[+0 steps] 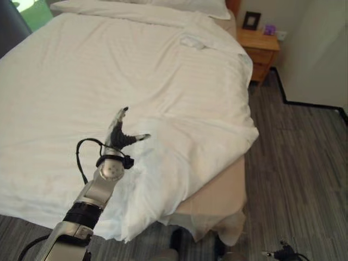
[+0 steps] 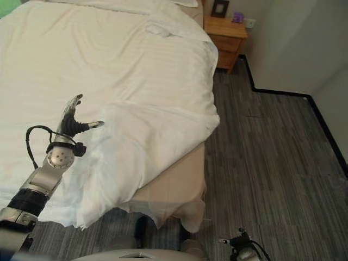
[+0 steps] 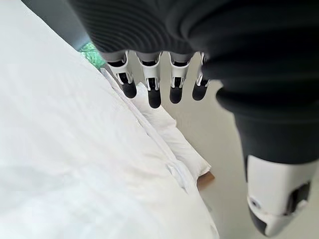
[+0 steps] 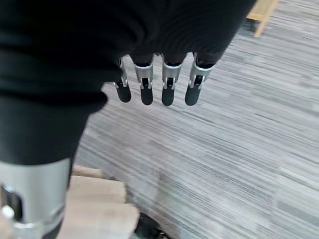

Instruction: Making the bed.

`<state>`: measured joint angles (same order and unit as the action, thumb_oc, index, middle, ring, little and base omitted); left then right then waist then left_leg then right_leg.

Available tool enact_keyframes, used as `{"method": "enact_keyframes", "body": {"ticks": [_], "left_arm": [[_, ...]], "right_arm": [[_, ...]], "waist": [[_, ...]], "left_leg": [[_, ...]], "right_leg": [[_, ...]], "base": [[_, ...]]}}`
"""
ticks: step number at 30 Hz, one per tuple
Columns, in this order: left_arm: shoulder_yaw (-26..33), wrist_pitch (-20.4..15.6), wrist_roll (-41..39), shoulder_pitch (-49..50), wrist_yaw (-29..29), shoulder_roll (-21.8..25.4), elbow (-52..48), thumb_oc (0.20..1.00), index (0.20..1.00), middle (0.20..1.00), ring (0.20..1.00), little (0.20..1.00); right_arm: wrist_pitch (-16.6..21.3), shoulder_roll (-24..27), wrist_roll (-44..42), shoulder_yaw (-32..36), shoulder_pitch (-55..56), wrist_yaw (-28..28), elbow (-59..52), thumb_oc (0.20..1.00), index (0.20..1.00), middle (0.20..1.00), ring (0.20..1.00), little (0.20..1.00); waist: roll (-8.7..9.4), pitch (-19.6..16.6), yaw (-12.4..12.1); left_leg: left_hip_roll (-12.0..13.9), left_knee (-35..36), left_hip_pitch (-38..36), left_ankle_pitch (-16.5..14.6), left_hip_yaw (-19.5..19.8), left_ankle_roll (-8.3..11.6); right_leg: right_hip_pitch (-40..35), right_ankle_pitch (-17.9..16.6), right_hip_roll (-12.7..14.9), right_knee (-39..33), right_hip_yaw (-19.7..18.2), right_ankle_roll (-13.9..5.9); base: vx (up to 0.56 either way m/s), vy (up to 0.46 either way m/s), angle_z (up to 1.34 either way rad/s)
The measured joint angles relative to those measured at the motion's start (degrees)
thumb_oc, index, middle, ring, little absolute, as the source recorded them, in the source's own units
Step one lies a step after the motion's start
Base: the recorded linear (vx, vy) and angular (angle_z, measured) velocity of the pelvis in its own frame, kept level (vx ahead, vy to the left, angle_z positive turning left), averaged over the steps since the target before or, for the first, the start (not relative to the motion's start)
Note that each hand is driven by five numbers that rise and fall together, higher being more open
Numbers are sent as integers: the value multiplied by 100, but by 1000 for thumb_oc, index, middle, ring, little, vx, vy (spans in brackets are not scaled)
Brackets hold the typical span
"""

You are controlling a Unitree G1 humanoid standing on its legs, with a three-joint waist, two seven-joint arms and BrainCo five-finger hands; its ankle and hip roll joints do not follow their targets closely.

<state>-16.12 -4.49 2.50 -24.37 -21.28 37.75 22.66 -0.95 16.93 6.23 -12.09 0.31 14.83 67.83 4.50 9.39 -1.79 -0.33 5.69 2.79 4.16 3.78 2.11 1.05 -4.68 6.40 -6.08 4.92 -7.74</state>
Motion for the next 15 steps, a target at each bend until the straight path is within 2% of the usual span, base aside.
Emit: {"method": "enact_keyframes", "body": {"ticks": [2,4,5,6,7,8,9,10,12,15], "left_arm": [[-323,39,151,-536,-88,-167,703,1000,1000,1000,1000,1000],[-617,286,477,-1128,-166,-313,1772,1000,1000,1000,1000,1000],[-774,345,600,-1485,-266,-470,2563,1000,1000,1000,1000,1000],[-1138,597,861,-2260,-321,-833,4587,1000,1000,1000,1000,1000],[-1143,781,929,-2333,-321,-851,4973,878,878,878,878,878],[-1061,878,1128,-2241,-425,-847,5023,501,501,501,501,501],[-1045,909,1212,-2264,-539,-855,5015,382,382,382,382,382],[-1017,923,1276,-2368,-673,-872,5160,200,200,200,200,200],[-674,926,1352,-2509,-873,-877,5231,200,200,200,200,200],[-577,958,1220,-2598,-902,-886,5125,200,200,200,200,200]], "right_arm": [[-94,-96,0,-451,-192,147,5,1000,1000,1000,1000,1000],[15,-385,3,-444,-496,195,-55,1000,1000,1000,1000,1000],[55,-449,6,-477,-586,245,-60,1000,1000,1000,1000,1000],[60,-551,4,-570,-806,341,54,1000,1000,1000,1000,1000],[57,-587,3,-602,-945,359,73,1000,1000,1000,1000,1000],[130,-560,4,-600,-1033,444,66,1000,1000,1000,1000,1000],[123,-538,-4,-594,-1063,498,82,1000,1000,1000,1000,1000],[118,-522,-25,-572,-1051,557,165,1000,1000,1000,1000,1000],[119,-467,-181,-398,-1013,614,305,1000,1000,1000,1000,1000],[129,-388,-288,-384,-936,625,333,1000,1000,1000,1000,1000]], "waist": [[-17,-9,-2],[-6,-3,74],[-29,16,93],[-44,22,120],[-36,69,186],[-46,155,293],[-35,241,331],[-5,309,324],[-5,360,320],[4,394,358]], "left_leg": [[52,1,186,63,-1,7],[93,-31,532,188,-59,65],[106,-33,631,252,-72,43],[115,-32,811,278,-105,66],[123,-32,876,295,-151,75],[124,-32,1001,315,-185,83],[124,-32,1032,337,-181,88],[124,-32,1054,338,-189,89],[132,-31,1103,324,-214,72],[111,-32,1063,315,-302,72]], "right_leg": [[200,-70,-51,-2,-15,9],[602,-273,-150,0,-84,78],[710,-353,-173,13,-110,88],[914,-387,-185,18,-133,102],[1013,-397,-191,23,-180,78],[1151,-425,-186,26,-223,73],[1185,-447,-192,29,-218,73],[1222,-449,-196,29,-232,73],[1281,-426,-187,5,-251,97],[1258,-442,-169,13,-274,56]], "base": [[-141,0,-13],[-196,29,-14],[-159,33,-14],[-110,28,-18],[-132,41,-28],[-100,52,-20],[-123,76,-12],[-58,68,-2],[-45,49,-6],[-84,32,-5]]}}
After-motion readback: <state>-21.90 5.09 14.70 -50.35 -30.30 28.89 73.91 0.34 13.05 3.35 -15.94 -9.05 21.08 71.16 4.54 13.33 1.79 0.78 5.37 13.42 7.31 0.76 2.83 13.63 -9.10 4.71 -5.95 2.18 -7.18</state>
